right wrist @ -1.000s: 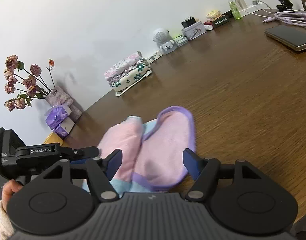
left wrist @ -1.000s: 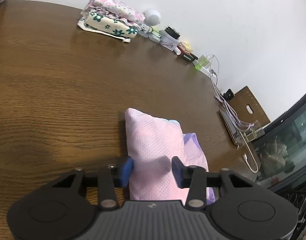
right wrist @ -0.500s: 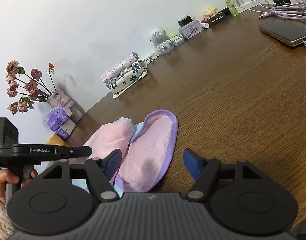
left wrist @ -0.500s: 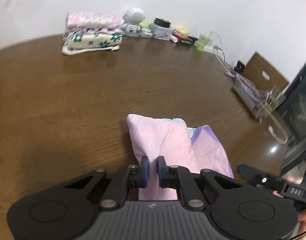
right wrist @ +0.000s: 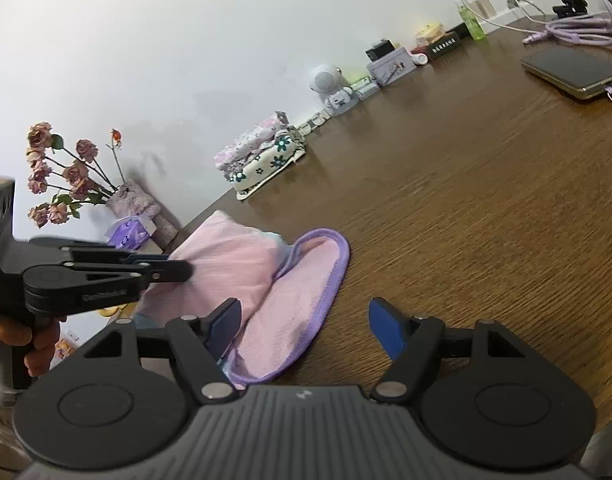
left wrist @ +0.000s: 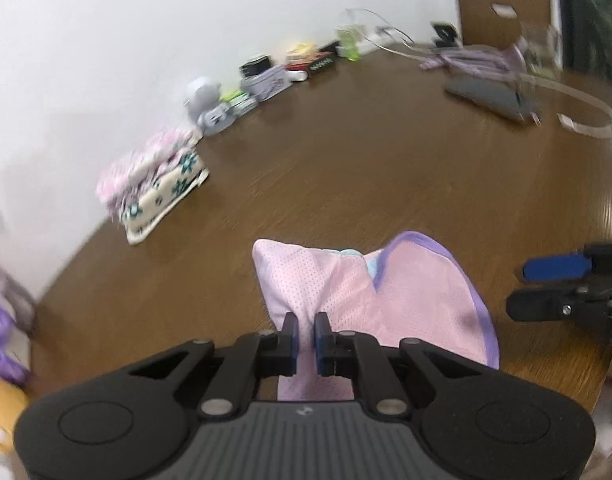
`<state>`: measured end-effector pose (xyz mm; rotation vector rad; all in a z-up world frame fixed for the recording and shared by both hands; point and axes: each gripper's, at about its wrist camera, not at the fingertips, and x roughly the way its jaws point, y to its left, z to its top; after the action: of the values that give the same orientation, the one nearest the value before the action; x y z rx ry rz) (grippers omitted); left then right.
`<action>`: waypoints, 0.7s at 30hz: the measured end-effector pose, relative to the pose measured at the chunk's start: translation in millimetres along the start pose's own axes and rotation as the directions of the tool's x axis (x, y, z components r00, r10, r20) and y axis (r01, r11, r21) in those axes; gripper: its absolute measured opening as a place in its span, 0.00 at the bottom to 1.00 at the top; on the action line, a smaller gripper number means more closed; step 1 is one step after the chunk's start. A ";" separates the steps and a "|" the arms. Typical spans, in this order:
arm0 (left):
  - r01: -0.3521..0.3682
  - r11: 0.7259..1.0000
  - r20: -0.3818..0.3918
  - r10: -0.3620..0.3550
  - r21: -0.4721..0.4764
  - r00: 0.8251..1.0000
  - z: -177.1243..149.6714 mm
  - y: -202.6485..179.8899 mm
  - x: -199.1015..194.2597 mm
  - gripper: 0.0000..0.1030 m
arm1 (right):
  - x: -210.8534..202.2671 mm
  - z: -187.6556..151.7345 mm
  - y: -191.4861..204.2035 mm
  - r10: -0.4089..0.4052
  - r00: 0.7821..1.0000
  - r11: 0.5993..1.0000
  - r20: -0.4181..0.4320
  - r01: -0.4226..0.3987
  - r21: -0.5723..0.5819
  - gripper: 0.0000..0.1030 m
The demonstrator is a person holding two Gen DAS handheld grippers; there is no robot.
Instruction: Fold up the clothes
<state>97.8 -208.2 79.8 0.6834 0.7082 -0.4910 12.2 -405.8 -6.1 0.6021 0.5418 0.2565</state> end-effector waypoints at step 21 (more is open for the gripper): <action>-0.073 0.942 0.049 0.061 0.326 0.997 42.7 -118.5 -21.7 0.07 | -37.8 -13.2 -27.1 -0.039 0.996 0.999 0.079 0.036 0.036 0.71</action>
<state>28.4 -315.3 72.5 1.0051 0.5693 -0.5640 -24.6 -435.6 -16.1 0.6320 0.4813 0.1874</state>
